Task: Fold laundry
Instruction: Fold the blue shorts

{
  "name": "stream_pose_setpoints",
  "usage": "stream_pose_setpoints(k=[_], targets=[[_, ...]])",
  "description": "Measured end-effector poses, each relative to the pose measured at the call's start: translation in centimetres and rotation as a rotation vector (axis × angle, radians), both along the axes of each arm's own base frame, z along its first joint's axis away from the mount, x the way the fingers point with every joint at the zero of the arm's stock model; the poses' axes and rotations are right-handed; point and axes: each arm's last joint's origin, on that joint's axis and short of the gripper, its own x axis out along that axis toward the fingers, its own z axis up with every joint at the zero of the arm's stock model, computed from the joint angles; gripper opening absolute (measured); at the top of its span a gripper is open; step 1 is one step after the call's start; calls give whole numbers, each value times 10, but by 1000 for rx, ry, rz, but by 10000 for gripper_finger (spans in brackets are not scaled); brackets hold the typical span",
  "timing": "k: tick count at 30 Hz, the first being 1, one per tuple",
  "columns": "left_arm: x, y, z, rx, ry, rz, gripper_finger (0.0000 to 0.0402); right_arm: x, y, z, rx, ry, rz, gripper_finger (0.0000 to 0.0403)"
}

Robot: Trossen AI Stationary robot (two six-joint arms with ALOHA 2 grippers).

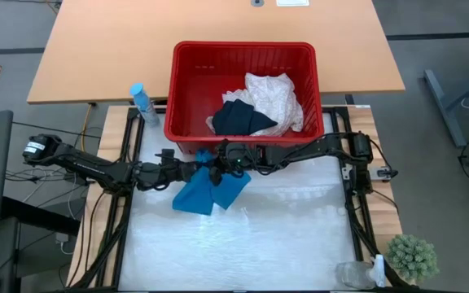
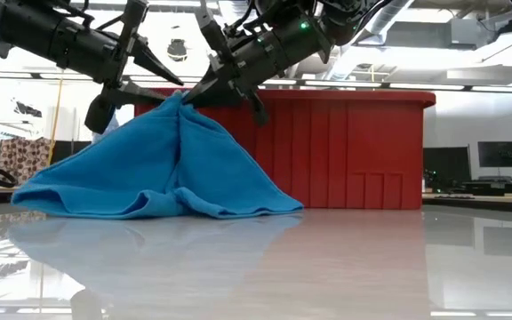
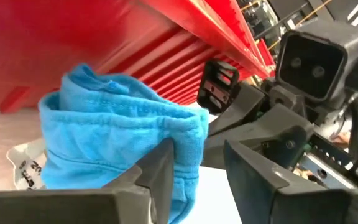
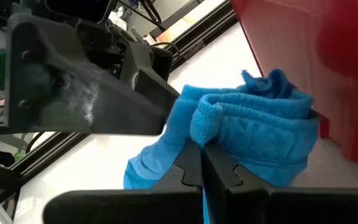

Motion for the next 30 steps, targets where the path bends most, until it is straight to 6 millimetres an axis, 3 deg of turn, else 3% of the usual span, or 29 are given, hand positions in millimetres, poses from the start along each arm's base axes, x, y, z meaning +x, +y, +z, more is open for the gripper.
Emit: stream_pose_setpoints(k=[30], targets=[[0,1,3,63,2,13,133,1,12,0,-21,-2,37,19]])
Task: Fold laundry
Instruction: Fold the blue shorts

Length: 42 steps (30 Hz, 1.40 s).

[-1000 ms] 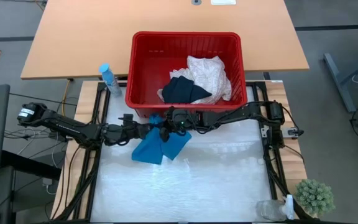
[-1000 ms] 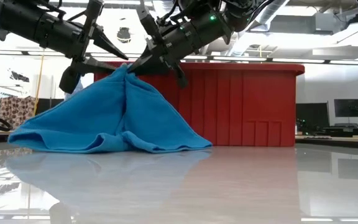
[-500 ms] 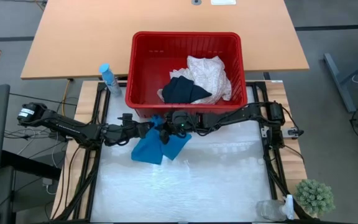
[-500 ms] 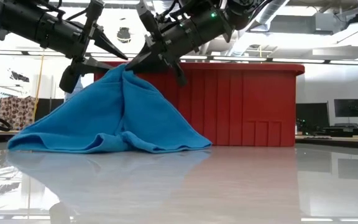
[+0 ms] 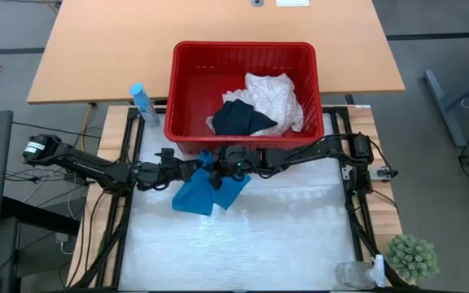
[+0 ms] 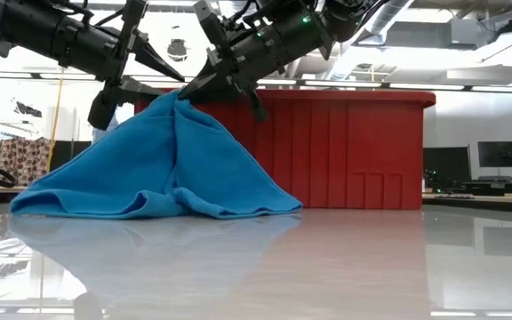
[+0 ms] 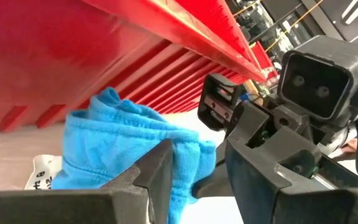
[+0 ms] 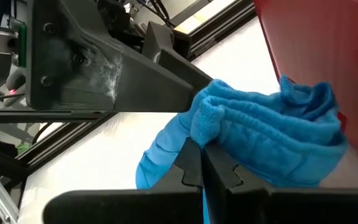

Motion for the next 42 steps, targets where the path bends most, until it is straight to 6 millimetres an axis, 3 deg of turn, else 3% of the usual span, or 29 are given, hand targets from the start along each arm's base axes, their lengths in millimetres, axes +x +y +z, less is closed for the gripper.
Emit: stream_pose_setpoints(k=[15,24,28,35,42], targets=[[11,-2,-11,-3,13,-21,133,0,-2,0,-1,2,14,19],[14,11,-12,-52,23,-107,132,1,1,-5,3,18,31,19],[15,16,-13,-79,28,-147,109,1,1,-5,3,21,32,20],[15,18,-14,-71,38,-158,19,1,1,-6,3,28,32,43],[14,22,-17,-98,67,-140,12,-1,2,-9,1,63,92,69]])
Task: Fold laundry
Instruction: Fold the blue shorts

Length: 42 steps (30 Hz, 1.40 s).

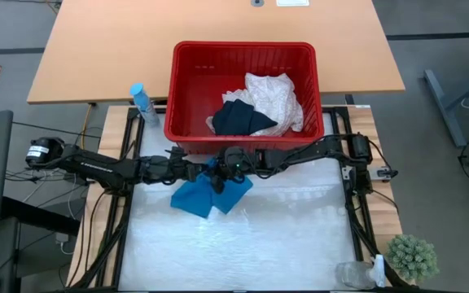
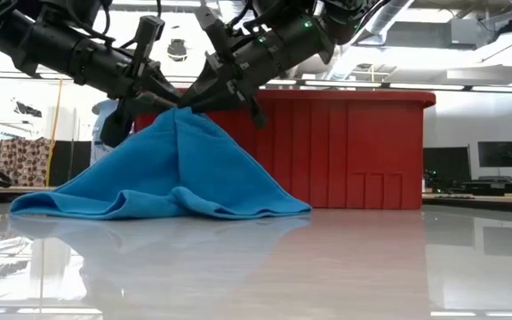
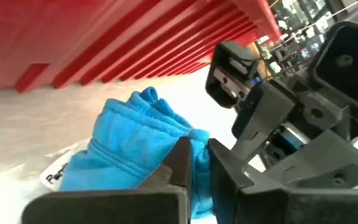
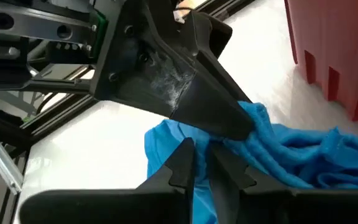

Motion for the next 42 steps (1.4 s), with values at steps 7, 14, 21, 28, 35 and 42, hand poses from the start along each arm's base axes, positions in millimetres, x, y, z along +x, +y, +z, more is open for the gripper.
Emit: stream_pose_setpoints(k=[7,14,21,28,35,42], targets=[[-1,6,-2,21,30,34,9,-9,1,4,-35,81,53,87],[0,11,1,104,29,-67,7,-38,-4,17,-199,295,91,88],[3,12,18,147,-146,-192,7,-63,-15,32,-277,426,87,89],[2,8,35,144,-314,-281,7,-77,-16,65,-327,315,139,120],[-1,6,57,176,-478,-340,7,-96,-5,106,-292,136,196,189],[2,6,82,263,-546,-360,12,-109,15,124,-281,61,237,241]])
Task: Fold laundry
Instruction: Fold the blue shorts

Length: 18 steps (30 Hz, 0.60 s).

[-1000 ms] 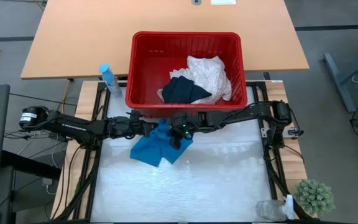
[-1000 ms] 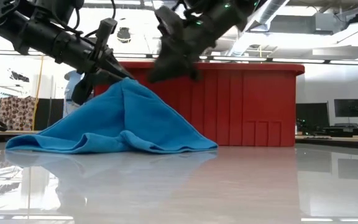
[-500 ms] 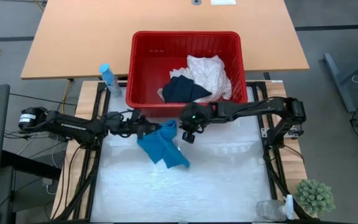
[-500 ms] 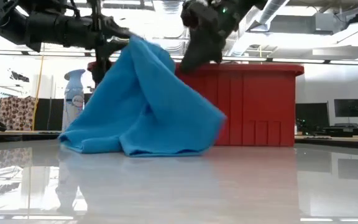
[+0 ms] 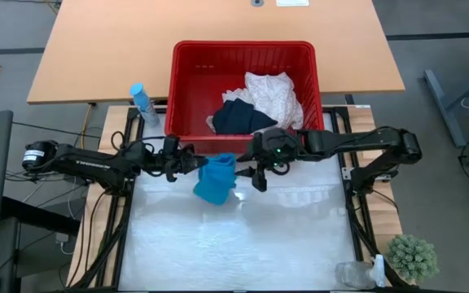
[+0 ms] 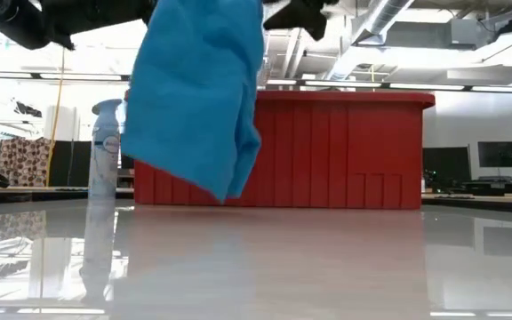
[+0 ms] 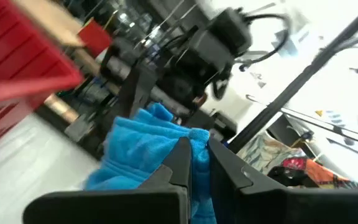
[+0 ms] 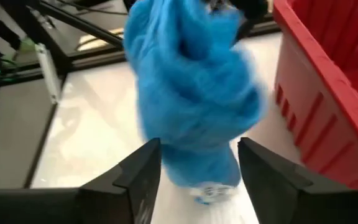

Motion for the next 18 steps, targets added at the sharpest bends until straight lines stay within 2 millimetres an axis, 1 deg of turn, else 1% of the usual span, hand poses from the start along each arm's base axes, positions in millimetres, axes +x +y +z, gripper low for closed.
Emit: stream_pose_setpoints(k=[7,13,18], targets=[[3,-1,15,56,-45,-34,14,-1,12,1,36,-3,-13,245],[3,-2,16,56,-43,-58,14,2,8,6,14,-69,-86,245],[3,-2,16,63,-44,-57,15,3,7,8,15,-90,-92,245]])
